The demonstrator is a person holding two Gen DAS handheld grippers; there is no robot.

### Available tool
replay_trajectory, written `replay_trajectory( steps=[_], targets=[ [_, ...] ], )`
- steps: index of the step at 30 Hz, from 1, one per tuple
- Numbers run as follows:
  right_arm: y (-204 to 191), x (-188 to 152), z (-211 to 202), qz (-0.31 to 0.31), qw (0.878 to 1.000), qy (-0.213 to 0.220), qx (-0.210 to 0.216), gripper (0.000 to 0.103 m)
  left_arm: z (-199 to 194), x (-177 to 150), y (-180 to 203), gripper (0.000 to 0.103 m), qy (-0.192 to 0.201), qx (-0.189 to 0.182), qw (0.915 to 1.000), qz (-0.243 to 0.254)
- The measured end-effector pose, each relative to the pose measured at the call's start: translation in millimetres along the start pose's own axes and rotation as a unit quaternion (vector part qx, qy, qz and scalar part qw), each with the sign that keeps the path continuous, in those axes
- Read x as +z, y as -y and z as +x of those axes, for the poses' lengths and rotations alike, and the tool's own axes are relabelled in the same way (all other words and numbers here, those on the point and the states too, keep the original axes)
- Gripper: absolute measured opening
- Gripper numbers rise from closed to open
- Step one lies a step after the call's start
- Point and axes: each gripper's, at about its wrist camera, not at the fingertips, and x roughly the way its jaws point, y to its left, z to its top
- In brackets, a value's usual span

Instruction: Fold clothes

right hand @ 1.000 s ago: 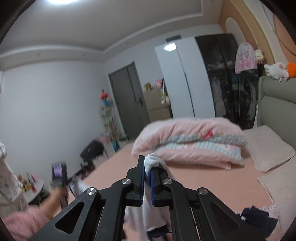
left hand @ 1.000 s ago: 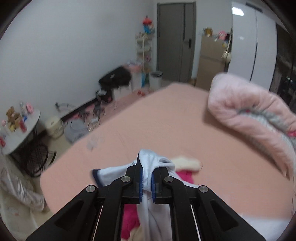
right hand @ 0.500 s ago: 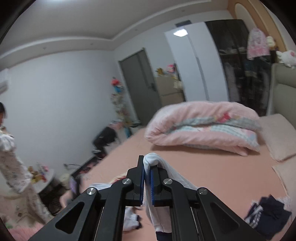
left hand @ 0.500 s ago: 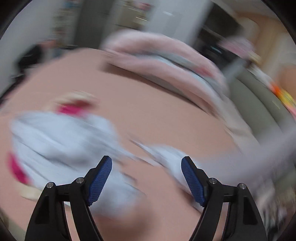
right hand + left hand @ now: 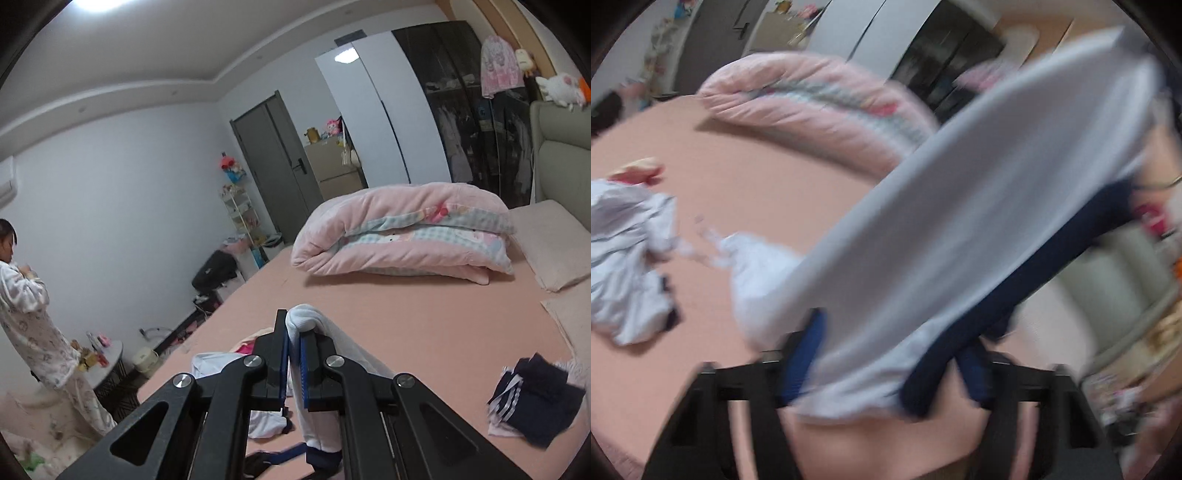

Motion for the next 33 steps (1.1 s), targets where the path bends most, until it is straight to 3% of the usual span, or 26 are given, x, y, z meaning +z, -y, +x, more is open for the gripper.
replay_trajectory(
  steps=[5,6,7,10,14,17,19,22,25,27,29,32,33],
  targets=[
    [20.9,-0.6,-30.2,0.03,0.999,0.027,-0.002,0.003,14.0,-19.2,-19.8,0.04,-0.037,0.01,0.999,-0.021],
    [25.7,-3.3,-31.5,0.038,0.999,0.02,0.005,0.003,15.6,-20.5,-22.3,0.03,-0.041,0.01,0.9988,-0.025],
    [27.3,-7.8,-32.2,0.034,0.999,0.017,-0.001,0.003,12.1,-13.5,-22.9,0.005,-0.031,0.018,0.9992,-0.02],
    [33.2,-20.9,-35.3,0.016,0.999,0.017,-0.036,0.003,-22.6,14.7,-23.8,0.004,0.036,0.038,0.9984,-0.019],
    [64.3,-23.5,-43.1,0.042,0.996,0.018,-0.077,0.003,-71.6,93.6,-38.7,0.004,0.107,0.054,0.9928,0.001],
    [87.3,-7.3,-26.2,0.039,0.993,0.002,-0.108,0.003,-80.1,152.9,-25.8,0.004,0.126,0.084,0.9866,0.06],
    [103.6,12.2,8.8,0.034,0.991,-0.021,-0.125,0.003,-81.6,194.0,-9.4,0.004,0.122,0.105,0.9829,0.089],
    [121.3,53.3,43.4,0.052,0.991,-0.028,-0.121,0.003,-96.3,259.3,0.3,0.004,0.137,0.138,0.9766,0.092],
    [104.7,108.1,25.9,0.056,0.995,0.035,-0.074,0.003,-156.7,302.8,23.6,0.004,0.21,0.145,0.9597,0.118],
    [86.0,128.6,0.8,0.038,0.994,0.082,-0.053,0.003,-196.3,305.7,41.7,0.004,0.252,0.144,0.9456,0.147],
    [71.6,139.1,-25.5,0.023,0.992,0.121,-0.037,0.003,-221.2,290.2,54.2,0.004,0.272,0.14,0.9371,0.168],
    [67.0,125.3,-47.2,0.024,0.99,0.135,-0.019,0.003,-225.1,244.3,56.4,0.004,0.267,0.124,0.9366,0.19],
    [70.3,110.2,-49.9,0.031,0.992,0.125,-0.014,0.004,-215.6,223.8,50.9,0.004,0.251,0.115,0.9426,0.188]
  ],
)
